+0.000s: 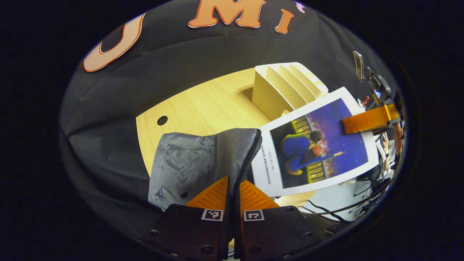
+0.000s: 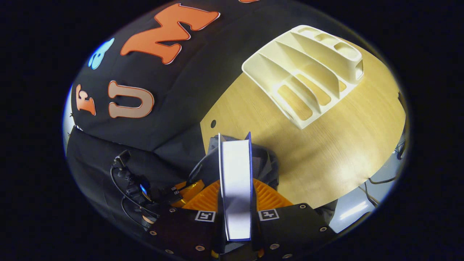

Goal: Open the schoolbag, grab two books from the bookshelf and put them into the schoolbag.

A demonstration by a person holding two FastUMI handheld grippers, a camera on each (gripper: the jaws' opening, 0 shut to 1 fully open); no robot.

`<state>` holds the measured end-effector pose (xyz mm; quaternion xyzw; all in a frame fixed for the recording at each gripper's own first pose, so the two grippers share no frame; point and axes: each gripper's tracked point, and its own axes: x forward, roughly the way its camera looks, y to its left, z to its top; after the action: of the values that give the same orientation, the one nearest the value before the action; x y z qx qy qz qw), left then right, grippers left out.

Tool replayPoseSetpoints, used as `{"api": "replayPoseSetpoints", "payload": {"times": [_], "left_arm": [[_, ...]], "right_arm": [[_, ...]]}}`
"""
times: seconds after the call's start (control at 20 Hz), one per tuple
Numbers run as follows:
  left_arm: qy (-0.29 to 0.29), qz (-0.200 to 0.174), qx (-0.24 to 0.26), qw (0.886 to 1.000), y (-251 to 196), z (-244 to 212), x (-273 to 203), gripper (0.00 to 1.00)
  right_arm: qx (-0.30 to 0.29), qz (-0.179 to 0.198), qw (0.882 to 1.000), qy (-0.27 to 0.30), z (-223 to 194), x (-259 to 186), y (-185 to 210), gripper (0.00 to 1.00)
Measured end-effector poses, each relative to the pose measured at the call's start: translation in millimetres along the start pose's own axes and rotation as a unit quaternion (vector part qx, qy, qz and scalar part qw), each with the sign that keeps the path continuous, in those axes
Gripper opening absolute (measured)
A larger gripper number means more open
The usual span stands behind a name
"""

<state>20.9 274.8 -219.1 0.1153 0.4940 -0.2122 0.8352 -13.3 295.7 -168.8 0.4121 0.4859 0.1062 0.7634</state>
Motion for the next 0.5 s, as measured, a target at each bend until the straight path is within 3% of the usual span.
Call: {"api": "replayPoseSetpoints", "payload": {"times": [0.5], "left_arm": [[-0.033,-0.004,-0.010,0.999,-9.0,25.5,-20.2,0.06]], "right_arm": [[0.092,0.068,0.993,-0.012,-33.4,119.9,11.6,0.28]]}}
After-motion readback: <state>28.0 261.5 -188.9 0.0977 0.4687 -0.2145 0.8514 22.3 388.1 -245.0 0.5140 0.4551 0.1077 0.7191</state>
